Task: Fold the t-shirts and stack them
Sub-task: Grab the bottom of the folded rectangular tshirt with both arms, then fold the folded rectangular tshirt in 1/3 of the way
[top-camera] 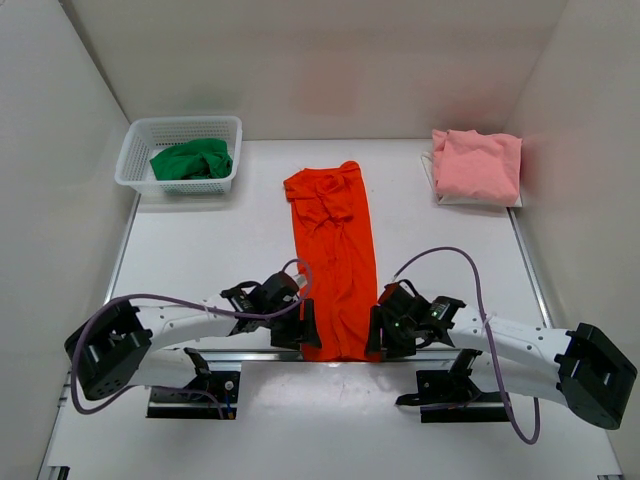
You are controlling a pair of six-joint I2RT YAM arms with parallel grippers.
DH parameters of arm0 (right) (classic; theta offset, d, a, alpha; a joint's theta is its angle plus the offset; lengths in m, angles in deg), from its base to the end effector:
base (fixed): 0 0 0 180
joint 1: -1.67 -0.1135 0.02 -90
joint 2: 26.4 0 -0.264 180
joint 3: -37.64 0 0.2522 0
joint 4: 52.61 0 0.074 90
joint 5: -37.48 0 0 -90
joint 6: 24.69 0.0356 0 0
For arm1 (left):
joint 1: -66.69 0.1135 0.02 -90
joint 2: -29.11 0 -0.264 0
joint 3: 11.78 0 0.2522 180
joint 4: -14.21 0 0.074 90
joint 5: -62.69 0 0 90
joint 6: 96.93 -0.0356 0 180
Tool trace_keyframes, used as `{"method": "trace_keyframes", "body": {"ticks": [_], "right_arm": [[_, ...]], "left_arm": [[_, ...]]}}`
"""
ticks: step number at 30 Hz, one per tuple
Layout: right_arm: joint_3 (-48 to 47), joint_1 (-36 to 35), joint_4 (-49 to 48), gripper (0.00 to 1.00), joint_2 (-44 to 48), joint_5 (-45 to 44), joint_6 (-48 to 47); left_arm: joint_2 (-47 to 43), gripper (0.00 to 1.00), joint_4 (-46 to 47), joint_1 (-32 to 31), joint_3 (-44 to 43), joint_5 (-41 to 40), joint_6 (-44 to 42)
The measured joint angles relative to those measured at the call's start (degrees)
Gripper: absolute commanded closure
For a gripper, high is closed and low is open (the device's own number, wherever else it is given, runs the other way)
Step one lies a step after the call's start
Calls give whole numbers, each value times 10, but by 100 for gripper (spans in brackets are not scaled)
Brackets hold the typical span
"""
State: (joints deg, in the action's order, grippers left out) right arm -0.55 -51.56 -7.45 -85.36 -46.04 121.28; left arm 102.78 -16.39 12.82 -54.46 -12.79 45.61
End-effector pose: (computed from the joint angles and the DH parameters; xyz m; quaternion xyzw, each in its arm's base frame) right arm 0.0951 0.1340 0.1504 0.0116 0.9765 0.2017 0.0755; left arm 0.1187 -0.1778 0.1416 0.0422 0.9612 -0.2683 0.0477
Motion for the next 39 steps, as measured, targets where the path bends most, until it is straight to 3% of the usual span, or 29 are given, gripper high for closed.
{"method": "trace_keyframes", "body": {"ticks": [3,10,13,14,16,19,21,22,23,25,28,29,39], "right_arm": [[0,2,-1,44,0,1,-2],[0,17,-2,42,6,4,-7],[0,24,-2,43,12,6,-9],[0,28,-2,42,15,7,-10],[0,31,-2,42,20,9,-13],[0,36,-2,41,25,12,-18],[2,36,-2,42,27,13,-20],[5,38,-3,42,29,14,-21],[8,40,-3,43,31,16,-22],[14,42,-4,60,33,20,-25],[16,41,-4,96,30,21,-28],[16,41,-6,100,29,22,-29],[-28,78,9,100,10,46,-65]], "left_arm": [[-20,1,6,4,-1,4,3],[-7,2,44,4,0,9,13],[17,11,92,-4,2,26,26],[23,21,103,-6,2,29,30],[37,24,120,-13,3,31,35],[47,48,133,-19,7,32,43],[47,86,134,-21,18,31,49],[47,99,132,-20,25,27,48],[47,100,126,-17,31,26,46],[45,100,116,-16,36,30,44],[35,100,98,-9,33,28,40],[32,100,92,-6,33,28,38],[-13,100,16,66,-13,26,11]]}}
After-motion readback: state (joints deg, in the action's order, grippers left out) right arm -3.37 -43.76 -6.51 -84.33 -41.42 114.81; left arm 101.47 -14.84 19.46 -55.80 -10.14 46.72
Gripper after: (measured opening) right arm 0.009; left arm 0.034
